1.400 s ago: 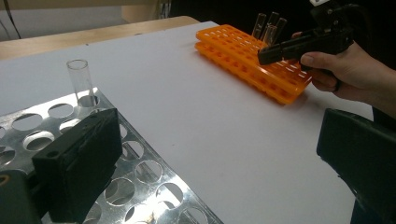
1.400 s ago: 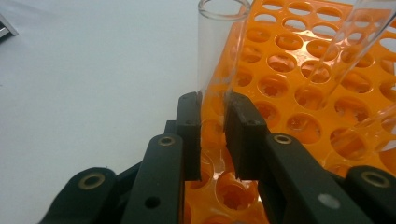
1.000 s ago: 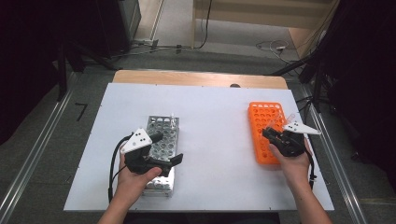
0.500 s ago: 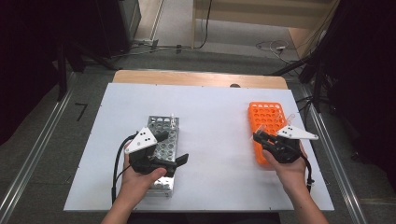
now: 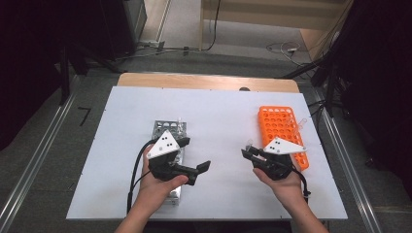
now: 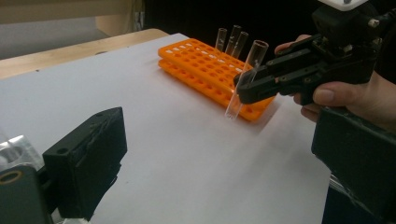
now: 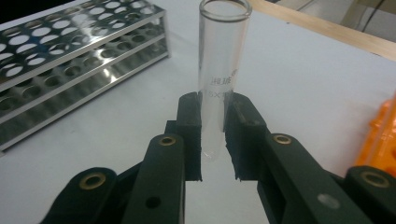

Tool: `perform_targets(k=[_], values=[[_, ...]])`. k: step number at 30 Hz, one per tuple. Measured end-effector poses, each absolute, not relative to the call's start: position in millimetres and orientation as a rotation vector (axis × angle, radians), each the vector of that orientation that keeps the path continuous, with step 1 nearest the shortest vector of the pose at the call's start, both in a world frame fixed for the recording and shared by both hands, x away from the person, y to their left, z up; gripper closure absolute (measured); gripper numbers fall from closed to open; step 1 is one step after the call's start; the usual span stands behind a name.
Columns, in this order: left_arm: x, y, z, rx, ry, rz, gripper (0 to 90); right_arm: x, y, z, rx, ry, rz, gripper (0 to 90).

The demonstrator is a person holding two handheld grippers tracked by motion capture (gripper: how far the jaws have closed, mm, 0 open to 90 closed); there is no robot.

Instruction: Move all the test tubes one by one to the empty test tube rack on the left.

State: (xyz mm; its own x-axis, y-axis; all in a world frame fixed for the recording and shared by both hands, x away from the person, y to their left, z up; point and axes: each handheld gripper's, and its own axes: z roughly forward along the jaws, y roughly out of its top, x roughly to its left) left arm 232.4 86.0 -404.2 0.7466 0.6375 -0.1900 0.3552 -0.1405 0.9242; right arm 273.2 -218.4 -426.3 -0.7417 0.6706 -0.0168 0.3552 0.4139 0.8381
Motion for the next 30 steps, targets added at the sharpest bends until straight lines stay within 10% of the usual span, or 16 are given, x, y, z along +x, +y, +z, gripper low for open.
perform_targets(k=[30], values=[[227.3, 45.2, -408.9, 1.837, 0.750, 0.291, 57.6, 240.0, -164.2, -429.8, 0.634, 2.466, 1.220, 73.9]])
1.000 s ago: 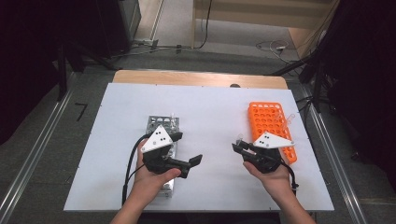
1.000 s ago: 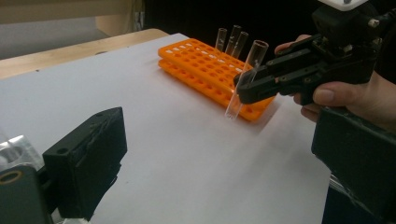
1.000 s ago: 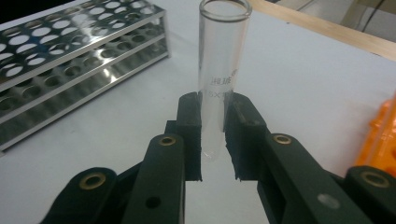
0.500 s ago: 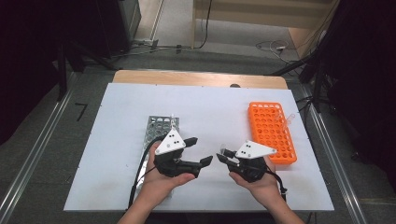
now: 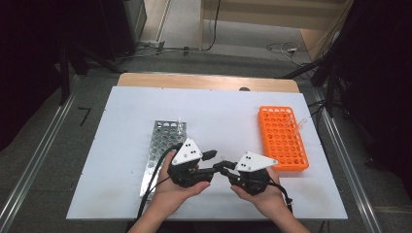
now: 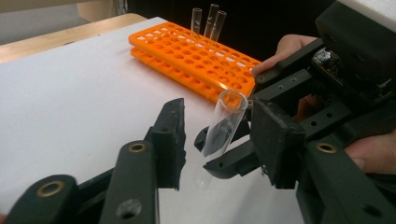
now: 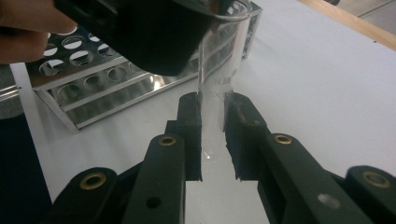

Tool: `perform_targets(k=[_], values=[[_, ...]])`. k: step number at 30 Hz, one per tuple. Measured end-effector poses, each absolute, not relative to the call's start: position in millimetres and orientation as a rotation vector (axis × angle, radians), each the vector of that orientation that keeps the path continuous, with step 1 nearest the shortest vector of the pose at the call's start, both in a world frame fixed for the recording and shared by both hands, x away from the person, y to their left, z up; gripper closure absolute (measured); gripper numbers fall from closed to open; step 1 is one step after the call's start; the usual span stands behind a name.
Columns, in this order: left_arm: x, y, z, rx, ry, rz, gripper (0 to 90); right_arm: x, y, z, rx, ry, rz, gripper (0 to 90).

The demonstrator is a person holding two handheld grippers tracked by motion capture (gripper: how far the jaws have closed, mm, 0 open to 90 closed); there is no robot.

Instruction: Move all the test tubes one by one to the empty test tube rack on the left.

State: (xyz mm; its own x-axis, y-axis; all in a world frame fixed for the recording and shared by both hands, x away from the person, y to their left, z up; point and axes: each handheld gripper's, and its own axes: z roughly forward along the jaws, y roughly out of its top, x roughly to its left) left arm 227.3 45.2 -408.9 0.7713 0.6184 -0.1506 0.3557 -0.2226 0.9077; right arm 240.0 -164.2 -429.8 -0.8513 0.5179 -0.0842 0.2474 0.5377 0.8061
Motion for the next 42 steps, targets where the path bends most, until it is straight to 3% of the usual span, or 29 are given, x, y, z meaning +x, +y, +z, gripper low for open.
perform_targets(k=[12, 34, 37, 42], values=[[226.9, 42.4, -410.2, 1.852, 0.730, 0.274, 71.9, 237.5, -161.0, -429.2, 0.617, 2.472, 1.228, 73.8], [227.0, 45.5, -409.8, 1.853, 0.716, 0.307, 76.1, 237.5, -161.0, -429.2, 0.620, 2.477, 1.245, 73.4], [227.6, 46.8, -409.5, 1.855, 0.724, 0.317, 76.1, 238.7, -162.3, -429.1, 0.626, 2.485, 1.263, 69.1], [228.7, 52.2, -407.4, 1.851, 0.726, 0.328, 76.1, 240.0, -165.2, -427.5, 0.655, 2.479, 1.297, 51.6]])
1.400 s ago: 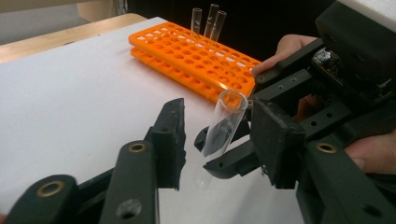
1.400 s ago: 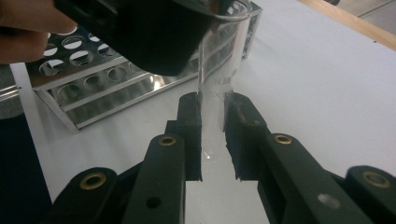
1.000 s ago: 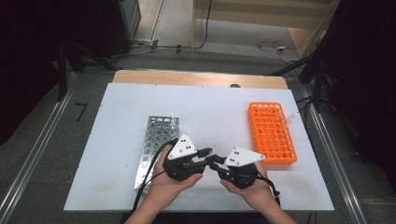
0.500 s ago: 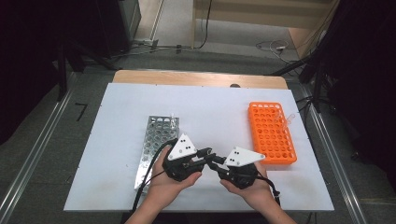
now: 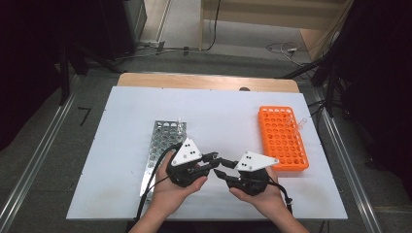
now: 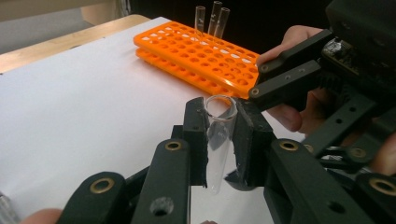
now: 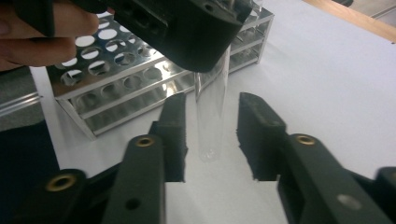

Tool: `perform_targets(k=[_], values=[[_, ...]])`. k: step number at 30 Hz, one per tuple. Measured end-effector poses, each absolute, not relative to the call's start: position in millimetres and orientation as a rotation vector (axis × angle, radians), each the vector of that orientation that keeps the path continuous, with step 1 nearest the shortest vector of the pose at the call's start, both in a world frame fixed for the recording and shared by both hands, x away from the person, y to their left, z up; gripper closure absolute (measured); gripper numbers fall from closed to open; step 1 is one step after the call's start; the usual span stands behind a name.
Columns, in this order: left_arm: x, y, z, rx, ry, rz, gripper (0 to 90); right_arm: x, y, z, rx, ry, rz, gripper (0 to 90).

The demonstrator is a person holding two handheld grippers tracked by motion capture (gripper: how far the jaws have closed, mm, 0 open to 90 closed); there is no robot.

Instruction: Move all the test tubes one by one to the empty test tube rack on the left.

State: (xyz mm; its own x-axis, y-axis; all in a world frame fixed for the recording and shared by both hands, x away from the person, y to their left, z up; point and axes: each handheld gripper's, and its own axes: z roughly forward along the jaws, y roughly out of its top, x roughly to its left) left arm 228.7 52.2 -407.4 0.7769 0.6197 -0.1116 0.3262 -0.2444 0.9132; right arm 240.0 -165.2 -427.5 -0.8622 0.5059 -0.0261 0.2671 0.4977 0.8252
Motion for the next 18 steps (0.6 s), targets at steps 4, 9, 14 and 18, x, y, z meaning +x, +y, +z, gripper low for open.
perform_targets(k=[4, 9, 14, 18], values=[[229.3, 55.4, -405.5, 1.843, 0.730, 0.341, 76.1, 241.0, -167.6, -425.3, 0.656, 2.477, 1.327, 32.9], [230.6, 61.8, -402.3, 1.832, 0.742, 0.353, 76.1, 241.3, -170.4, -423.8, 0.660, 2.490, 1.369, 14.7], [231.3, 68.0, -399.3, 1.824, 0.752, 0.362, 76.1, 242.0, -176.3, -422.6, 0.670, 2.503, 1.425, 1.0], [233.0, 73.2, -397.2, 1.828, 0.756, 0.377, 76.1, 243.0, -185.6, -421.3, 0.676, 2.489, 1.471, 0.0]])
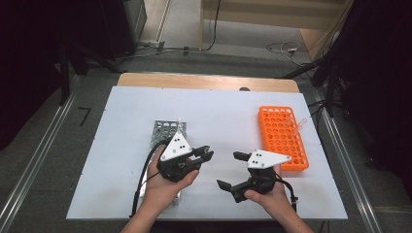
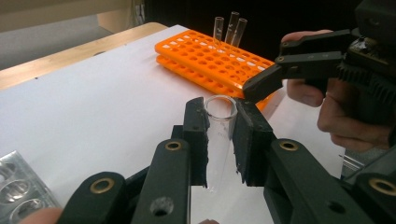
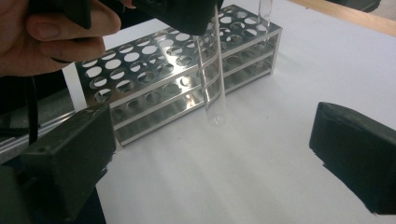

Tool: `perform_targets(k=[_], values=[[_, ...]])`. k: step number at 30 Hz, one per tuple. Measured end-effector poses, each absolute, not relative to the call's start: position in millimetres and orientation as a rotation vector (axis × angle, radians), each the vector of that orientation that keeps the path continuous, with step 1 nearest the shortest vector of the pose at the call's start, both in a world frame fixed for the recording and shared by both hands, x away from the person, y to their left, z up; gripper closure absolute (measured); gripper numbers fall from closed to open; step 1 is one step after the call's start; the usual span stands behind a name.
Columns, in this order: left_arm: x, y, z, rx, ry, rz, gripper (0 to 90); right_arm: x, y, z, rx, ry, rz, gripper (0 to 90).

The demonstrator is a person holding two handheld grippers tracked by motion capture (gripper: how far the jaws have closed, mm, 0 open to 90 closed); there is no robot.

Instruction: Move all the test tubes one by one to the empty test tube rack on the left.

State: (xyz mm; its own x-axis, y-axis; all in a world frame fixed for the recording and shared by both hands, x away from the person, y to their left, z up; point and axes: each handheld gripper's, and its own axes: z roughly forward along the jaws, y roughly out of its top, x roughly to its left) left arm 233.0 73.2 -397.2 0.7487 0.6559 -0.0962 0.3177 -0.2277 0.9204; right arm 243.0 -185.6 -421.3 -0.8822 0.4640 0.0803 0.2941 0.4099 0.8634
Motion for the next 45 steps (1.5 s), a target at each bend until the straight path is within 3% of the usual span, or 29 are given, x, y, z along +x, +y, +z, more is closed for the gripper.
perform_targets(k=[24, 45], values=[[252.9, 124.5, -372.8, 1.756, 0.859, 0.505, 76.1, 240.3, -262.7, -427.9, 0.843, 2.386, 1.448, 0.0], [291.3, 141.7, -377.3, 1.772, 0.943, 0.575, 76.1, 235.4, -304.8, -440.6, 0.949, 2.356, 1.395, 0.0]])
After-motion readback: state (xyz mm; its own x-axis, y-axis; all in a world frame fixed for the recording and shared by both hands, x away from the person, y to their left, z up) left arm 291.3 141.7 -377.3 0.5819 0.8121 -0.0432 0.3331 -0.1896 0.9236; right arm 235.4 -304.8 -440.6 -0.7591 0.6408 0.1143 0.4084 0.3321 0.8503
